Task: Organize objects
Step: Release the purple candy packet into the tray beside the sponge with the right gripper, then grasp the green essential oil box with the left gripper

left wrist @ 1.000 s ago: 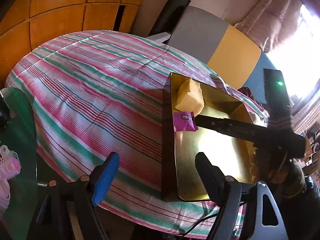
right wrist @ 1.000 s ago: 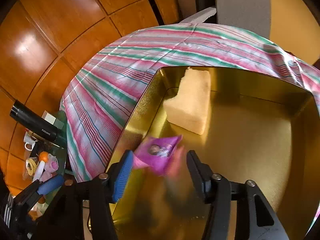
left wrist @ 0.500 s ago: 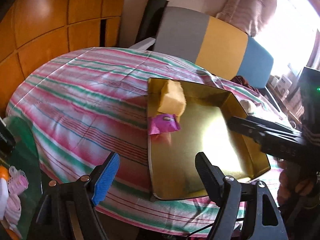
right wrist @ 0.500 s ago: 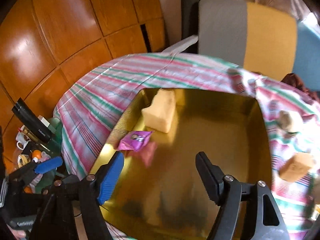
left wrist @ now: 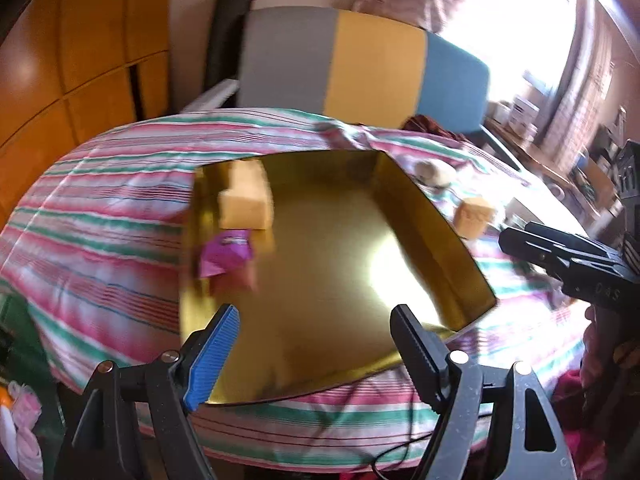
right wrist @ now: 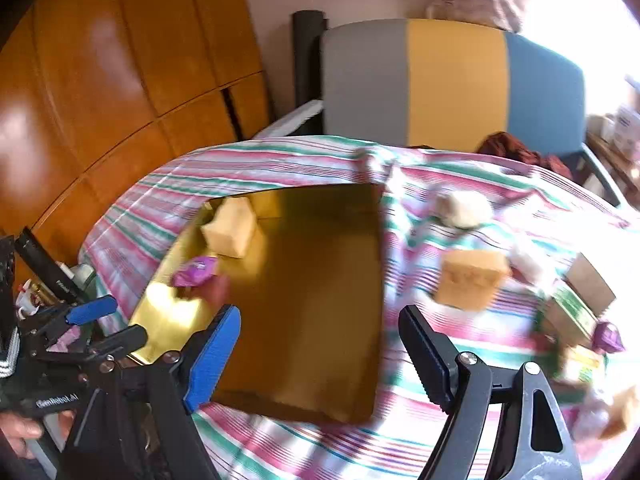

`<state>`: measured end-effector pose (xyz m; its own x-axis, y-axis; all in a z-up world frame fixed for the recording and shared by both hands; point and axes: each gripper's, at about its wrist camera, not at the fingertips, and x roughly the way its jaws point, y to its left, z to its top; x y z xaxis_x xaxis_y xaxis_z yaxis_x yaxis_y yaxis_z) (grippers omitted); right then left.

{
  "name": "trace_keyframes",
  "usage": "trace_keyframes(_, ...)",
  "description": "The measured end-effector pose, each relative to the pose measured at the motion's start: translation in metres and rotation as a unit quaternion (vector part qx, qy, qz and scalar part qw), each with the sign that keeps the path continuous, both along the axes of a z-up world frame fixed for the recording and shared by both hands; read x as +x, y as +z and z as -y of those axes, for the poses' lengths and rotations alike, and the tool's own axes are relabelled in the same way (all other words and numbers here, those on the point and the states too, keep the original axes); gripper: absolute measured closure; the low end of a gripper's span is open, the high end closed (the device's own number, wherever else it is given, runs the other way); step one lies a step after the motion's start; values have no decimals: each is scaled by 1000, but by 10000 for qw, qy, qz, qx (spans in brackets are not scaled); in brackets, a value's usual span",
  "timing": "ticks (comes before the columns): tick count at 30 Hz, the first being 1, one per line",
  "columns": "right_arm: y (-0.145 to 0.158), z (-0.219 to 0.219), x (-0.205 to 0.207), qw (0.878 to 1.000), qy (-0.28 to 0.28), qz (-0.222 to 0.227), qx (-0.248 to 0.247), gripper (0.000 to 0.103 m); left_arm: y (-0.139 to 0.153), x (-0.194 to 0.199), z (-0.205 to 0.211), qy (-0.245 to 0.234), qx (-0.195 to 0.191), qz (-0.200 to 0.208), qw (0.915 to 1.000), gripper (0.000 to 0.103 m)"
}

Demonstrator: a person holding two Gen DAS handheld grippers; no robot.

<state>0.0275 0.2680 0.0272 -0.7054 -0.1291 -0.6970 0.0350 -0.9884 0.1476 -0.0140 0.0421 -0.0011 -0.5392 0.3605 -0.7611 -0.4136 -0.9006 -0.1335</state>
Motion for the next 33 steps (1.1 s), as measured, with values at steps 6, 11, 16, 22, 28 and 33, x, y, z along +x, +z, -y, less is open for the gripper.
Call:
trace_keyframes(6,-4,-67,25,9976,-685,99,18,20,2,3,-29,-432,132,156,9989,28)
trace_keyframes(11,2,-142,50,9881,-1528,113,120,18,1,4,-54,-715,-12,232,9972,33)
trace_keyframes(16,9,-219,82,9679,-2511,-4,54,16,7,8,-86,-1107,-64,181,9937,37)
trace_keyframes(22,-10,-282,118,9331,-3538,-66,-643,15,8,10,-133,-1556,-168,203,9875,38)
trace_keyframes(28,-10,-297,122,9257,-3626,-196,-1055,14,8,11,-182,-1859,-240,179,9821,37)
trace_keyframes(33,-9,-294,123,9267,-3580,-229,-1121,12,8,13,-237,-2326,-430,61,9716,21)
